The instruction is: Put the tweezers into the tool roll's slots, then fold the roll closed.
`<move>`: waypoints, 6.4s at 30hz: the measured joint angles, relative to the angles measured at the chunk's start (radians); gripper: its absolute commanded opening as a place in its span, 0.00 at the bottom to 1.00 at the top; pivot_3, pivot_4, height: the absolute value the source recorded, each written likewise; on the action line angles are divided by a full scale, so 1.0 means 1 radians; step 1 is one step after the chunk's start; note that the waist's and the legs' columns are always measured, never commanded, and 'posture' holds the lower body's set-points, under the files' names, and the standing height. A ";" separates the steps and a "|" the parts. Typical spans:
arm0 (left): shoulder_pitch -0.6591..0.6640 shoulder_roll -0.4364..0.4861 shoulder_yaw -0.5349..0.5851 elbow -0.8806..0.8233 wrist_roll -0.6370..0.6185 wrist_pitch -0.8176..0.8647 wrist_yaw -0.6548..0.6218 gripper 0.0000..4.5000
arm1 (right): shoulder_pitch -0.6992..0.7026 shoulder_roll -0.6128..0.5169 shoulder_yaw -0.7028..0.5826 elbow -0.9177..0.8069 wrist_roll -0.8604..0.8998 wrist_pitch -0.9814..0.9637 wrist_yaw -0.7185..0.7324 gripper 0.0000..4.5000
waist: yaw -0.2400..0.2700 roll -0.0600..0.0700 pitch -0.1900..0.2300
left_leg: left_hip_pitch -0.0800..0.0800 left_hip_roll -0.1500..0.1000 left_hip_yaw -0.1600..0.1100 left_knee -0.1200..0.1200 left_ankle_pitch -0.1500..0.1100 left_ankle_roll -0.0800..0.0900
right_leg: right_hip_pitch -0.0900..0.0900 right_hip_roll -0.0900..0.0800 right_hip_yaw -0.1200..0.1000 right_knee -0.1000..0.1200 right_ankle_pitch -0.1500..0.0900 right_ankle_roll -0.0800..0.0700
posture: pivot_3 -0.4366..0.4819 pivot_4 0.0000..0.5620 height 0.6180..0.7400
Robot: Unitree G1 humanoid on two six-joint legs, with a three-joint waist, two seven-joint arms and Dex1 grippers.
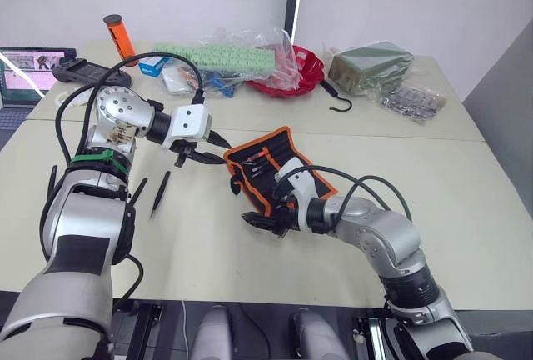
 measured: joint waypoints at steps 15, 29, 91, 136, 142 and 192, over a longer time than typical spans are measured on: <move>0.026 -0.044 -0.070 0.070 0.188 -0.109 0.192 0.71 | -0.004 -0.030 0.004 -0.014 -0.011 0.000 -0.021 1.00 | 0.001 0.000 0.000 | 0.000 0.000 -0.001 0.000 0.000 0.000 | 0.000 0.000 -0.001 0.001 0.000 0.000 | 0.48 0.27 0.99; 0.005 -0.066 -0.078 0.100 0.230 -0.126 0.207 0.00 | -0.036 -0.066 0.012 -0.053 0.018 0.043 0.002 0.06 | 0.001 0.000 0.000 | -0.001 -0.001 -0.002 0.001 0.000 0.000 | 0.000 0.000 -0.002 0.001 0.000 0.000 | 0.48 0.27 0.99; 0.219 -0.126 0.144 -0.041 -0.048 0.429 0.080 0.01 | 0.000 0.041 0.060 0.254 -0.002 -0.094 0.171 0.00 | -0.006 0.000 -0.001 | 0.009 -0.001 -0.011 0.002 0.000 0.000 | 0.016 0.000 -0.011 -0.001 0.000 0.000 | 0.48 0.27 0.99; 0.307 -0.098 0.118 -0.095 -0.036 0.347 0.273 0.00 | -0.252 0.177 0.039 0.860 -0.165 -0.630 0.360 0.01 | -0.023 0.005 -0.003 | 0.010 0.000 -0.012 0.001 0.001 -0.001 | 0.016 0.000 -0.013 0.000 0.000 0.000 | 0.48 0.27 0.99; 0.307 -0.100 0.104 -0.093 -0.033 0.343 0.293 0.00 | -0.300 0.213 0.002 1.039 -0.201 -0.801 0.383 0.01 | -0.022 0.005 -0.003 | 0.014 0.000 -0.013 0.001 0.001 -0.001 | 0.020 0.000 -0.013 0.000 0.000 0.000 | 0.48 0.27 0.99; 0.426 -0.143 0.151 -0.399 -0.166 0.551 0.240 0.00 | 0.044 -0.036 0.094 0.215 -0.200 -0.322 0.205 0.01 | 0.001 0.014 -0.014 | 0.015 -0.003 -0.014 -0.003 0.000 0.000 | 0.025 -0.002 -0.014 -0.008 -0.003 -0.001 | 0.48 0.27 0.99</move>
